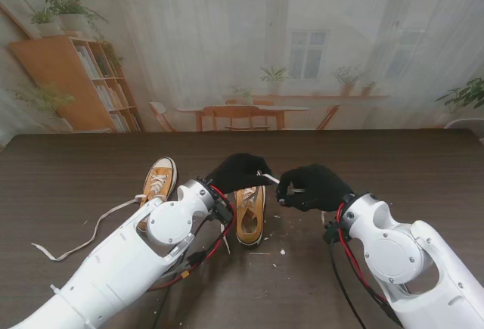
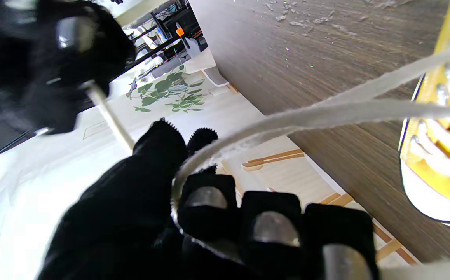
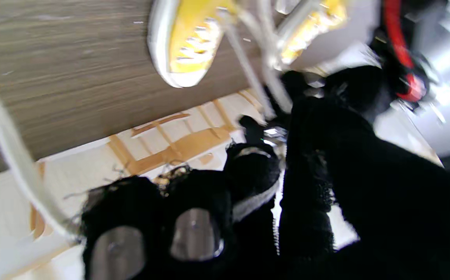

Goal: Tie the shoelaces into a bow on the shoes

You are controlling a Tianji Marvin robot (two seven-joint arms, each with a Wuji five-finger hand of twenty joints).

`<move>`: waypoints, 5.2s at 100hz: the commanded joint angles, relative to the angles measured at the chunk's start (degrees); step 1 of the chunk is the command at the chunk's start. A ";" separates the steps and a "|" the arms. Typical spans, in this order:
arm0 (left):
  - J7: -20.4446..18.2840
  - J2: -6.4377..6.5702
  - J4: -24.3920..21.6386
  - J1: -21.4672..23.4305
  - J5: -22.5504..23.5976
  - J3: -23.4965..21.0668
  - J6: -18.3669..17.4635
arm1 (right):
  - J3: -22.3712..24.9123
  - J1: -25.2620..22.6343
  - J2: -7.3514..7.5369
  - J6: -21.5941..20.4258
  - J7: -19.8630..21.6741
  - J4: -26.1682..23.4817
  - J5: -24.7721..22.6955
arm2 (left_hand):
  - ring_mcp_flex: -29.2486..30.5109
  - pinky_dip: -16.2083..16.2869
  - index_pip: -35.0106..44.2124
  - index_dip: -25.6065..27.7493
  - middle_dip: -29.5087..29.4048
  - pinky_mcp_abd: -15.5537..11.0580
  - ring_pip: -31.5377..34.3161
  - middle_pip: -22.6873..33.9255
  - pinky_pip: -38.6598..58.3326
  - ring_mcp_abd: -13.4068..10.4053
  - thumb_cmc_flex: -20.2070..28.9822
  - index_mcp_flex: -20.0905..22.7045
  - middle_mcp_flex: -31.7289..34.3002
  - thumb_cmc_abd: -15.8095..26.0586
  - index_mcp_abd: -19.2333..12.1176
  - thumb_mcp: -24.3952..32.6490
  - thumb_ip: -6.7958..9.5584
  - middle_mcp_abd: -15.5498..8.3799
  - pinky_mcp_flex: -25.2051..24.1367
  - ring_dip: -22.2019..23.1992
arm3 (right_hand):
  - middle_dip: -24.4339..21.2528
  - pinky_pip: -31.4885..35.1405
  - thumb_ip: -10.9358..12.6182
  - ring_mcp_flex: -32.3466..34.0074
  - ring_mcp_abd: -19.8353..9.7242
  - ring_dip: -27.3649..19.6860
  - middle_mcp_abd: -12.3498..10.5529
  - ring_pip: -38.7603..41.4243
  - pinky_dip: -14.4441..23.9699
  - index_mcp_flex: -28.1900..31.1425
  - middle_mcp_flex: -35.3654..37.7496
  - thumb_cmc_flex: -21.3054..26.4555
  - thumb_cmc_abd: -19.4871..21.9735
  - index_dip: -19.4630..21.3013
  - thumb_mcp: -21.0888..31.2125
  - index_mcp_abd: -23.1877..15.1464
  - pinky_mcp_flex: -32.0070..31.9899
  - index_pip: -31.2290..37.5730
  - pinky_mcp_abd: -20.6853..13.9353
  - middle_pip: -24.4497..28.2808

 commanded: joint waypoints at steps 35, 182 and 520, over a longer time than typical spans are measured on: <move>-1.77 0.74 -2.27 1.78 -0.21 -1.44 0.62 | -4.49 2.60 1.40 3.56 -6.17 4.56 -24.22 | 1.77 0.65 0.36 0.83 -0.95 -6.33 2.05 2.25 14.70 1.71 2.27 2.10 3.00 1.68 -3.68 -2.29 -1.14 0.47 1.44 0.35 | 2.43 2.51 2.51 1.93 -0.92 -4.80 -2.50 -4.59 -3.49 -10.29 -7.21 -0.50 6.68 -8.58 1.13 1.45 0.55 -12.73 2.62 -0.01; -2.41 3.63 -11.65 13.64 4.79 -13.28 0.03 | -12.53 4.24 -2.83 16.59 -33.36 12.41 -21.14 | 1.83 -0.02 -8.69 -2.29 -0.35 -8.48 1.97 2.50 14.70 -0.82 1.44 -2.77 2.39 3.06 -1.47 -3.97 0.82 -1.58 1.61 0.14 | -8.77 -31.89 7.67 -32.93 6.83 -17.70 2.89 -45.70 -15.68 -46.11 -55.67 -18.25 13.43 -3.71 -6.68 -9.71 -43.56 -23.85 -1.85 -3.30; -8.69 -7.93 16.19 -24.21 -24.81 6.68 -12.85 | -18.57 17.68 -9.60 -4.67 -22.51 28.58 35.16 | 1.81 -1.44 -7.28 -0.43 0.70 -8.40 1.34 1.44 14.70 -1.09 3.22 -2.42 1.88 6.89 -4.56 -6.66 -0.51 -2.52 1.48 -0.02 | 0.88 3.15 -2.83 0.59 3.89 -14.83 -3.16 -14.72 -8.61 3.78 -4.83 -3.94 -7.00 -0.58 0.21 -3.56 -7.80 3.38 -2.70 0.78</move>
